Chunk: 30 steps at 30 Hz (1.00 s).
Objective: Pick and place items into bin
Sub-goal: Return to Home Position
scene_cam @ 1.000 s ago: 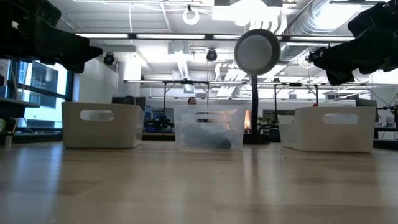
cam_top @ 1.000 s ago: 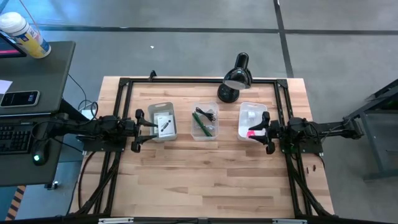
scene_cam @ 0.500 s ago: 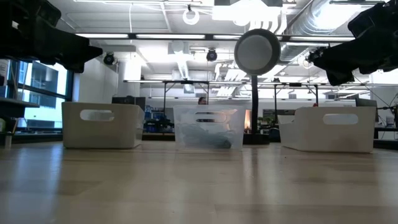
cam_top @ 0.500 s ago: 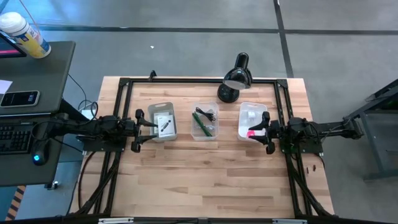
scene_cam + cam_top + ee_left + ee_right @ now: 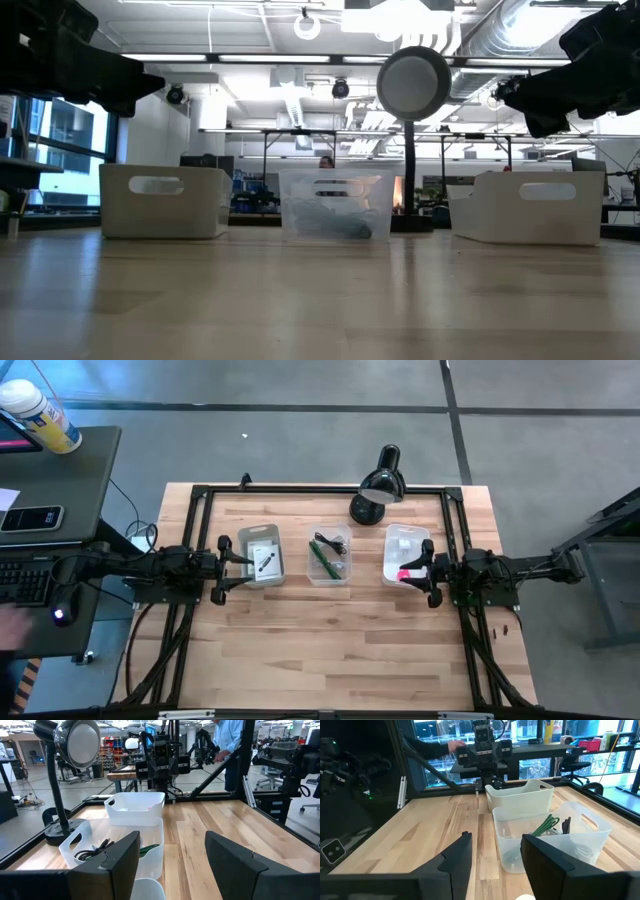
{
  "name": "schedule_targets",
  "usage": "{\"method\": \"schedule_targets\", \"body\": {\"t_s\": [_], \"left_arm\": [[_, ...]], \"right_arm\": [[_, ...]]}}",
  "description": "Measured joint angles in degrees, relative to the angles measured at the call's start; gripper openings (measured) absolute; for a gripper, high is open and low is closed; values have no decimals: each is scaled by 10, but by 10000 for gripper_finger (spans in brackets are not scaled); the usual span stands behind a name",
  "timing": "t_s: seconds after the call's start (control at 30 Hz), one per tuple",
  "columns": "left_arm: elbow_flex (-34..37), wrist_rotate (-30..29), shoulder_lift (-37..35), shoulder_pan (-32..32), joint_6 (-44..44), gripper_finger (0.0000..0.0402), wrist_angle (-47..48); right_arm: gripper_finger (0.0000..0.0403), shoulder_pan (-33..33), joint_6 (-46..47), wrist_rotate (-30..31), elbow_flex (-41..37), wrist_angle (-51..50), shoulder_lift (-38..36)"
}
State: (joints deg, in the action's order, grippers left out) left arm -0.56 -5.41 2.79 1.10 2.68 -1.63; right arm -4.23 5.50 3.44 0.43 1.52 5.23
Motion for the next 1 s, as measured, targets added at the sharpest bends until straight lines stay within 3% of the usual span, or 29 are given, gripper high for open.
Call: {"method": "schedule_targets", "body": {"t_s": [1.0], "left_arm": [[0,0,0,0,0,211,0]], "right_arm": [[157,0,0,0,0,0,0]]}}
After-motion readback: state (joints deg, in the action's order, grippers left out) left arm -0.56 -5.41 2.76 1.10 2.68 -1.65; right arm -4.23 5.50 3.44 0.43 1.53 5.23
